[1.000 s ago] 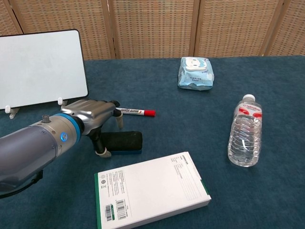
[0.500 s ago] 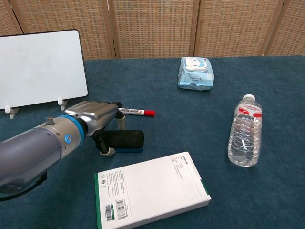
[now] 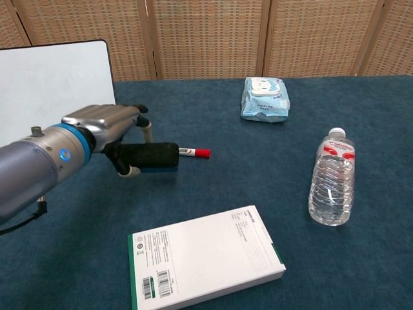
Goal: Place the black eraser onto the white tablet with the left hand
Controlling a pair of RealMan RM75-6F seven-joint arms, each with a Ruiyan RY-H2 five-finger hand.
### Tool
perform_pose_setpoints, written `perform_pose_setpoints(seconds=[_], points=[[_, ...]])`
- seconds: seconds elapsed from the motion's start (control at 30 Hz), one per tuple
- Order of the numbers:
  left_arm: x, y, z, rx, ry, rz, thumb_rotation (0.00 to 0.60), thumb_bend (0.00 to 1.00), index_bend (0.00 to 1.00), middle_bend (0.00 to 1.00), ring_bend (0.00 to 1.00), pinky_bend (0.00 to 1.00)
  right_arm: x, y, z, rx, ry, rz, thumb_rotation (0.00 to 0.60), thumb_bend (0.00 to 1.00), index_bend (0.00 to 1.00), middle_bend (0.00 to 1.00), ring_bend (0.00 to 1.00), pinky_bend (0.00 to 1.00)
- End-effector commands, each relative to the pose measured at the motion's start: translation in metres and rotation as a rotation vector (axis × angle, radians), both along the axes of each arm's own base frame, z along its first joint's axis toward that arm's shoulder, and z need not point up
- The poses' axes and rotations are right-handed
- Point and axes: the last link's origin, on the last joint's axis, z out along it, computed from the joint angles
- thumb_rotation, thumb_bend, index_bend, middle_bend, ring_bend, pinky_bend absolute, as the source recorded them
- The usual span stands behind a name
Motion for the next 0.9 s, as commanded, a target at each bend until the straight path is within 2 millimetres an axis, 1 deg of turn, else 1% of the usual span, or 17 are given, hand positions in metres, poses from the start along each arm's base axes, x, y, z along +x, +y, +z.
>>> perform_pose_setpoints(seconds=[0.03, 0.13, 0.3, 0.33, 0.37, 0.43, 0.53, 0.63, 0.73, 0.83, 0.9], points=[[-0.009, 0.010, 0.025, 0.082, -0.009, -0.017, 0.600, 0.31, 0.42, 0.00, 0.00, 0.00, 0.000, 0.000, 0.000, 0.001, 0.001, 0.001, 0.600, 0.05, 0.03, 0.00, 0.00, 0.00], [-0.020, 0.018, 0.045, 0.131, -0.008, -0.034, 0.600, 0.31, 0.42, 0.00, 0.00, 0.00, 0.001, 0.000, -0.002, 0.004, 0.006, 0.001, 0.600, 0.05, 0.03, 0.00, 0.00, 0.00], [-0.051, 0.034, 0.078, 0.226, 0.095, -0.087, 0.600, 0.31, 0.42, 0.00, 0.00, 0.00, 0.002, 0.000, -0.003, 0.003, 0.011, 0.003, 0.600, 0.05, 0.03, 0.00, 0.00, 0.00], [-0.056, 0.036, 0.082, 0.238, 0.107, -0.091, 0.600, 0.31, 0.42, 0.00, 0.00, 0.00, 0.002, 0.000, -0.003, 0.003, 0.012, 0.002, 0.600, 0.05, 0.03, 0.00, 0.00, 0.00], [-0.065, 0.041, 0.091, 0.267, 0.133, -0.088, 0.600, 0.31, 0.42, 0.00, 0.00, 0.00, 0.002, 0.000, -0.003, 0.004, 0.014, 0.001, 0.600, 0.05, 0.03, 0.00, 0.00, 0.00], [-0.077, 0.046, 0.102, 0.292, 0.151, -0.083, 0.600, 0.31, 0.42, 0.00, 0.00, 0.00, 0.002, 0.000, -0.004, 0.006, 0.018, 0.001, 0.600, 0.05, 0.03, 0.00, 0.00, 0.00], [-0.103, 0.058, 0.120, 0.332, 0.172, -0.064, 0.600, 0.30, 0.42, 0.00, 0.00, 0.00, 0.002, 0.000, -0.006, 0.012, 0.027, 0.003, 0.600, 0.05, 0.03, 0.00, 0.00, 0.00], [-0.113, 0.063, 0.127, 0.351, 0.170, -0.078, 0.600, 0.29, 0.42, 0.00, 0.00, 0.00, 0.002, 0.000, -0.007, 0.012, 0.030, 0.001, 0.600, 0.05, 0.03, 0.00, 0.00, 0.00], [-0.125, 0.070, 0.135, 0.392, 0.169, -0.152, 0.600, 0.29, 0.42, 0.00, 0.00, 0.00, 0.002, -0.001, -0.008, 0.012, 0.033, -0.005, 0.600, 0.05, 0.03, 0.00, 0.00, 0.00], [-0.139, 0.078, 0.137, 0.412, 0.229, -0.241, 0.600, 0.29, 0.42, 0.00, 0.00, 0.00, 0.003, 0.000, -0.008, 0.011, 0.035, -0.003, 0.600, 0.05, 0.03, 0.00, 0.00, 0.00], [-0.144, 0.081, 0.136, 0.413, 0.256, -0.284, 0.600, 0.29, 0.42, 0.00, 0.00, 0.00, 0.003, -0.001, -0.008, 0.009, 0.035, -0.005, 0.600, 0.05, 0.03, 0.00, 0.00, 0.00]])
